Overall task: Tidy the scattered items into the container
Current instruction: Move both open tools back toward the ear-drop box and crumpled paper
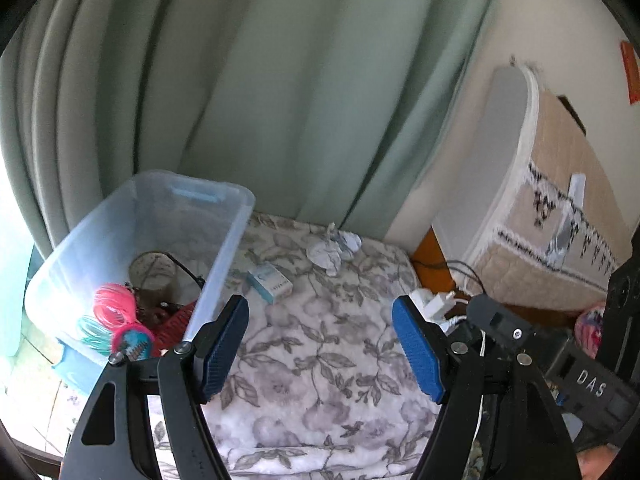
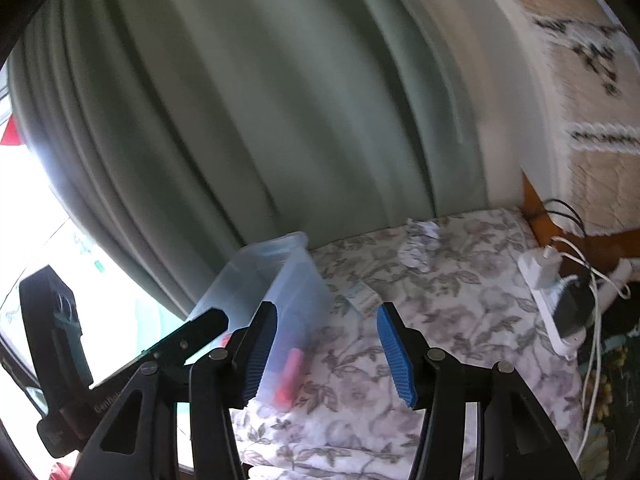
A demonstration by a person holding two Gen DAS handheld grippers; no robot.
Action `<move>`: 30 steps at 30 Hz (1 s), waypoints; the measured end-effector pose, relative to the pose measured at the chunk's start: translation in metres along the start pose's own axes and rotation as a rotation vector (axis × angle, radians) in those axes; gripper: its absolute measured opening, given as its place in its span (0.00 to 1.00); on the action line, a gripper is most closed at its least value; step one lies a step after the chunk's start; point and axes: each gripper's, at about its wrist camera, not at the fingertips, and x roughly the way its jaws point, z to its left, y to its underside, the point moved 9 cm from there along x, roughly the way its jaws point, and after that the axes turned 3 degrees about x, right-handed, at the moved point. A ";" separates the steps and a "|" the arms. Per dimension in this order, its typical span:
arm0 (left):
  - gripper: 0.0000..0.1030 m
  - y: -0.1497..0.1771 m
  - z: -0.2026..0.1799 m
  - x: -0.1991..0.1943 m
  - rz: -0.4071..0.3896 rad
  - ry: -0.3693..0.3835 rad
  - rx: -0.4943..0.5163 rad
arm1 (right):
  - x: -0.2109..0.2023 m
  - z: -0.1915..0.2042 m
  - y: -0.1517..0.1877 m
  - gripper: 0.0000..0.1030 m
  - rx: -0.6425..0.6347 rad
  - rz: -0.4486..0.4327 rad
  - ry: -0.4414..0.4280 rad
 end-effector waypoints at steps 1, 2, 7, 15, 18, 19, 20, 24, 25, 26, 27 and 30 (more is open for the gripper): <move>0.73 0.002 -0.001 0.004 0.005 -0.002 0.005 | 0.000 -0.004 0.001 0.54 0.006 0.002 0.004; 0.73 0.004 -0.003 0.009 0.014 -0.008 0.012 | 0.002 -0.008 0.001 0.55 0.013 0.005 0.009; 0.73 0.017 -0.006 0.035 0.066 -0.019 0.015 | 0.020 -0.028 0.008 0.55 0.037 0.043 0.027; 0.73 0.031 0.001 0.086 0.146 -0.071 -0.011 | 0.055 -0.064 0.016 0.55 0.080 0.113 0.066; 0.73 0.035 0.006 0.108 0.177 -0.099 -0.018 | 0.070 -0.077 0.018 0.55 0.092 0.141 0.084; 0.73 0.036 0.008 0.115 0.186 -0.107 -0.019 | 0.075 -0.080 0.018 0.55 0.096 0.147 0.089; 0.73 0.037 0.010 0.124 0.199 -0.114 -0.026 | 0.081 -0.085 0.019 0.56 0.101 0.155 0.097; 0.73 0.041 0.019 0.154 0.240 -0.138 -0.058 | 0.101 -0.100 0.017 0.62 0.120 0.180 0.115; 0.73 0.041 0.021 0.162 0.244 -0.148 -0.061 | 0.107 -0.103 0.016 0.62 0.121 0.187 0.117; 0.73 0.040 0.023 0.170 0.248 -0.158 -0.063 | 0.113 -0.106 0.016 0.63 0.122 0.195 0.121; 0.73 0.040 0.025 0.177 0.252 -0.168 -0.062 | 0.119 -0.109 0.015 0.63 0.122 0.203 0.124; 0.73 0.040 0.033 0.203 0.266 -0.201 -0.063 | 0.137 -0.118 0.013 0.64 0.122 0.223 0.132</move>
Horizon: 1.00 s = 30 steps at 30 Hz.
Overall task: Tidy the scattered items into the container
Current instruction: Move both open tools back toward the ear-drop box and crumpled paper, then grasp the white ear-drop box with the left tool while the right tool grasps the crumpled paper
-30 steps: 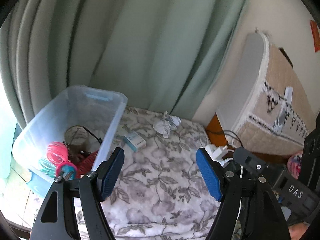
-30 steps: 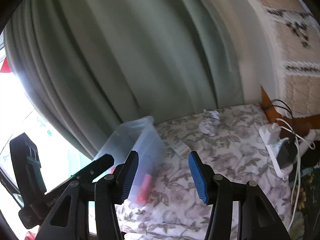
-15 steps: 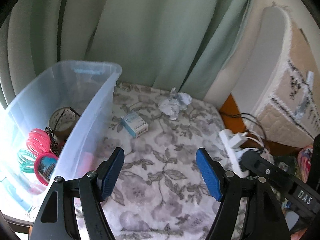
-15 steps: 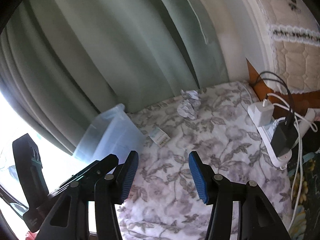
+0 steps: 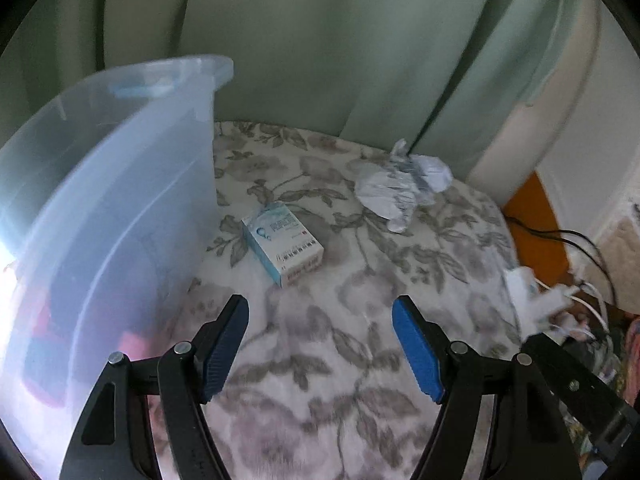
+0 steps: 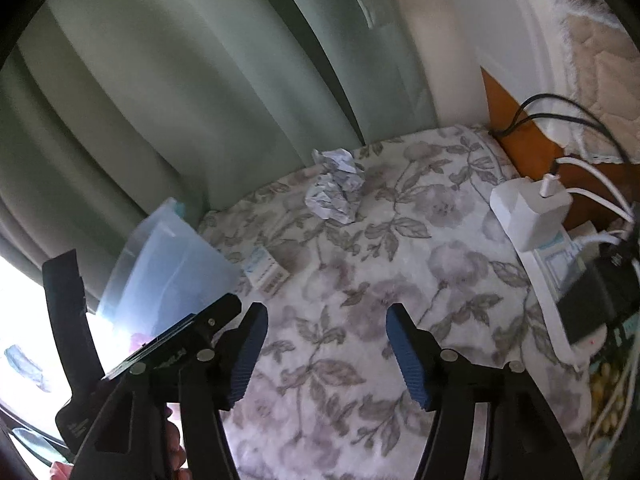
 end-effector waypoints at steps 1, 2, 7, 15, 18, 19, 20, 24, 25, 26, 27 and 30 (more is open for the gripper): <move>0.73 -0.002 0.002 0.007 0.005 -0.008 -0.004 | 0.006 -0.002 -0.003 0.64 0.000 0.006 0.004; 0.73 -0.003 0.004 0.014 0.011 -0.018 -0.009 | 0.012 -0.004 -0.005 0.64 -0.001 0.011 0.008; 0.73 -0.011 0.014 0.049 0.048 -0.079 -0.034 | 0.041 -0.012 -0.024 0.66 -0.007 0.030 0.022; 0.73 -0.020 0.028 0.090 0.074 -0.137 -0.084 | 0.091 -0.015 -0.053 0.74 -0.016 0.051 0.021; 0.73 -0.019 0.034 0.102 0.086 -0.162 -0.100 | 0.111 -0.015 -0.059 0.79 -0.018 0.068 0.008; 0.73 -0.019 0.035 0.105 0.087 -0.163 -0.106 | 0.117 -0.014 -0.062 0.79 -0.018 0.071 0.004; 0.73 -0.020 0.037 0.108 0.086 -0.164 -0.113 | 0.122 -0.014 -0.066 0.79 -0.017 0.069 0.002; 0.73 -0.027 0.040 0.112 0.062 -0.178 -0.116 | 0.141 -0.013 -0.082 0.79 -0.021 0.055 -0.004; 0.73 -0.029 0.041 0.113 0.057 -0.181 -0.118 | 0.146 -0.012 -0.086 0.79 -0.023 0.056 -0.005; 0.73 -0.030 0.042 0.114 0.052 -0.186 -0.119 | 0.151 -0.012 -0.089 0.79 -0.023 0.057 -0.011; 0.73 -0.032 0.043 0.115 0.047 -0.192 -0.121 | 0.156 -0.011 -0.092 0.79 -0.022 0.058 -0.019; 0.73 -0.034 0.044 0.118 0.038 -0.199 -0.121 | 0.170 -0.011 -0.099 0.80 -0.023 0.064 -0.033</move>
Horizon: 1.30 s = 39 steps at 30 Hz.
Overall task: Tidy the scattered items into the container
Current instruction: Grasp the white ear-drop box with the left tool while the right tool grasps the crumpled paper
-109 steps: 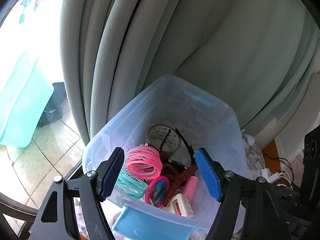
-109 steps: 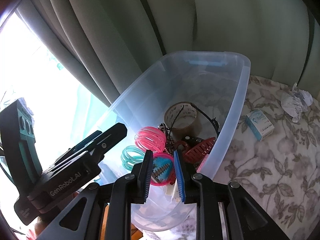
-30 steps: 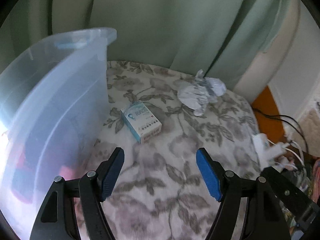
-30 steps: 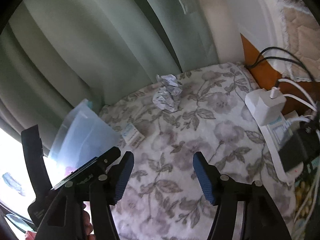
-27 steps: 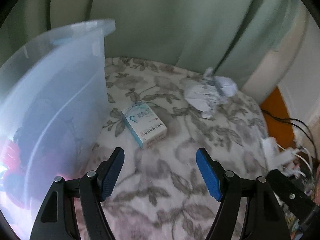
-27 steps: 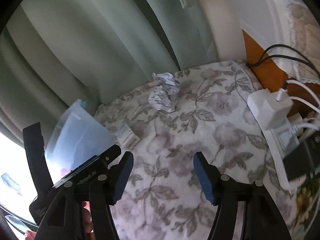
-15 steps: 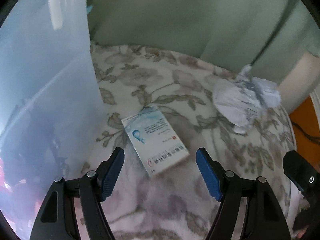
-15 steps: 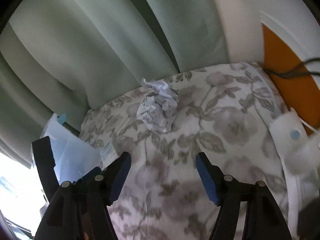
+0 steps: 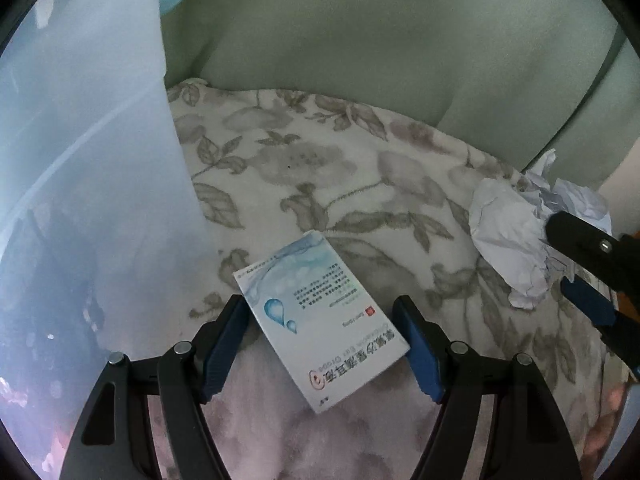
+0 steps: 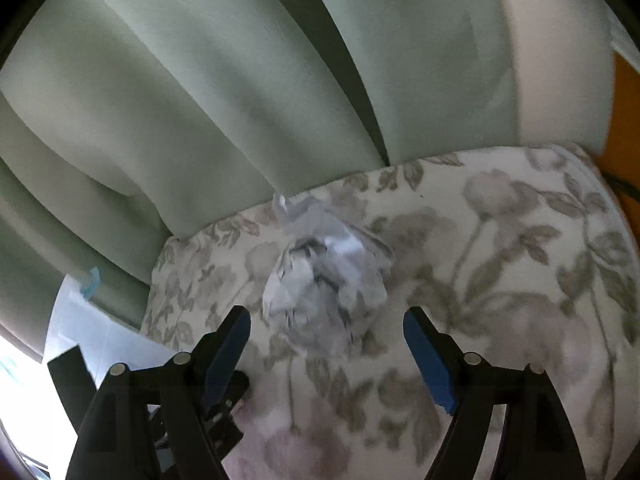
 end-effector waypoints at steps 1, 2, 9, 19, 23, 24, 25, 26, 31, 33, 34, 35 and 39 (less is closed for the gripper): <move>0.73 -0.001 0.000 0.001 -0.002 -0.005 0.002 | 0.005 0.000 -0.001 0.80 0.000 0.007 -0.004; 0.73 -0.001 -0.001 0.002 -0.004 -0.006 0.002 | 0.010 0.000 -0.001 0.80 0.001 0.014 -0.008; 0.73 -0.006 -0.002 0.008 -0.030 -0.028 0.009 | 0.038 0.004 -0.002 0.80 -0.009 0.047 -0.014; 0.71 -0.007 -0.002 0.008 -0.046 -0.040 0.035 | 0.042 0.005 -0.007 0.77 0.012 0.035 -0.017; 0.64 -0.008 -0.001 0.007 -0.050 -0.029 0.040 | 0.034 0.002 -0.009 0.68 0.037 0.016 -0.015; 0.63 -0.008 0.000 0.007 -0.049 -0.023 0.041 | 0.030 0.002 -0.008 0.67 0.036 0.009 -0.015; 0.60 -0.008 0.000 0.007 -0.050 -0.022 0.042 | 0.027 0.002 -0.007 0.67 0.035 0.006 -0.015; 0.58 -0.007 0.001 0.006 -0.050 -0.023 0.046 | 0.024 0.001 -0.005 0.67 0.034 0.004 -0.015; 0.47 -0.003 0.001 0.003 -0.040 -0.020 0.061 | 0.009 -0.005 0.009 0.66 0.052 -0.001 -0.011; 0.47 0.000 0.001 0.001 -0.030 -0.014 0.067 | 0.002 -0.009 0.017 0.66 0.072 0.002 -0.011; 0.47 0.001 0.002 0.000 -0.023 -0.010 0.067 | -0.002 -0.011 0.022 0.66 0.082 0.004 -0.011; 0.47 0.004 0.003 -0.001 -0.017 -0.009 0.073 | -0.005 -0.012 0.026 0.66 0.089 0.006 -0.011; 0.47 0.016 0.001 -0.008 -0.008 -0.012 0.107 | -0.017 -0.014 0.051 0.66 0.133 0.018 -0.014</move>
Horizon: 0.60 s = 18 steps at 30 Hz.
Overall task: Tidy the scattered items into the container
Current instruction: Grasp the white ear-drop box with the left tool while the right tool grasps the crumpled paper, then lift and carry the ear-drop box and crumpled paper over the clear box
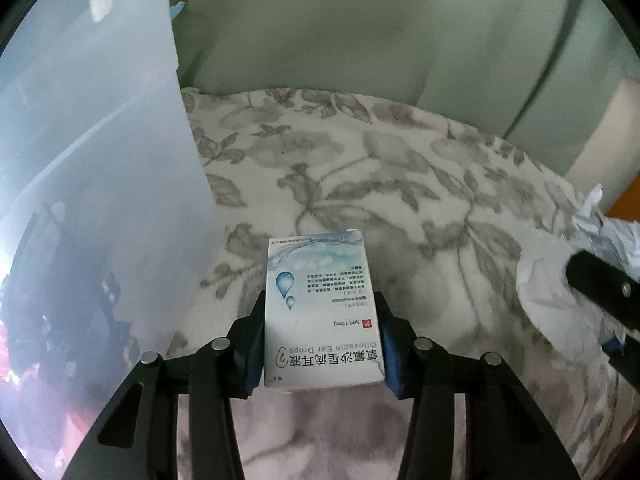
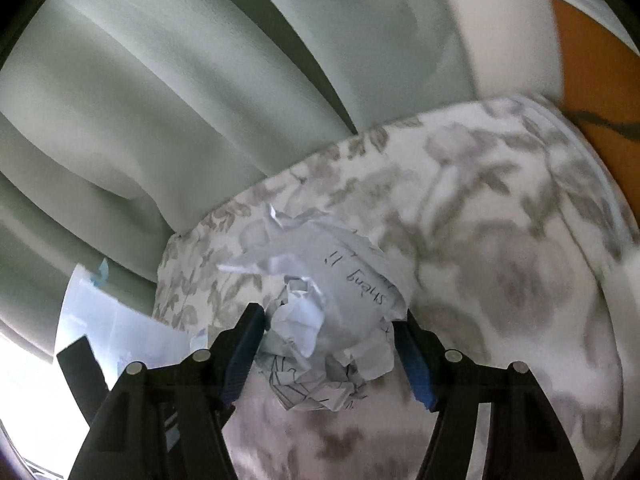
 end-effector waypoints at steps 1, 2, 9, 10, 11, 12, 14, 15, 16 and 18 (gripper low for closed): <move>0.47 0.004 -0.002 -0.003 0.001 -0.001 0.011 | -0.008 -0.004 0.006 0.66 0.012 0.004 -0.005; 0.47 0.011 -0.008 -0.012 0.003 -0.003 0.016 | -0.016 -0.008 0.015 0.66 0.026 0.009 -0.009; 0.47 0.033 -0.005 -0.030 0.056 0.054 0.005 | -0.051 -0.017 0.059 0.66 0.071 0.022 0.002; 0.47 0.037 -0.005 -0.035 0.059 0.062 0.003 | -0.059 -0.019 0.062 0.66 0.074 0.017 0.004; 0.47 0.040 -0.005 -0.039 0.059 0.065 0.004 | -0.070 -0.024 0.064 0.66 0.076 0.013 0.005; 0.47 0.042 -0.005 -0.043 0.056 0.068 0.006 | -0.078 -0.025 0.067 0.66 0.080 0.005 0.008; 0.47 0.045 -0.005 -0.055 0.050 0.087 0.011 | -0.086 -0.024 0.074 0.66 0.088 -0.008 0.011; 0.47 0.046 -0.006 -0.059 0.048 0.094 0.012 | -0.092 -0.023 0.078 0.66 0.090 -0.012 0.011; 0.47 0.047 -0.007 -0.065 0.042 0.106 0.016 | -0.097 -0.023 0.082 0.66 0.092 -0.013 0.010; 0.47 0.048 -0.010 -0.080 0.026 0.130 0.025 | -0.106 -0.018 0.089 0.66 0.089 -0.016 0.004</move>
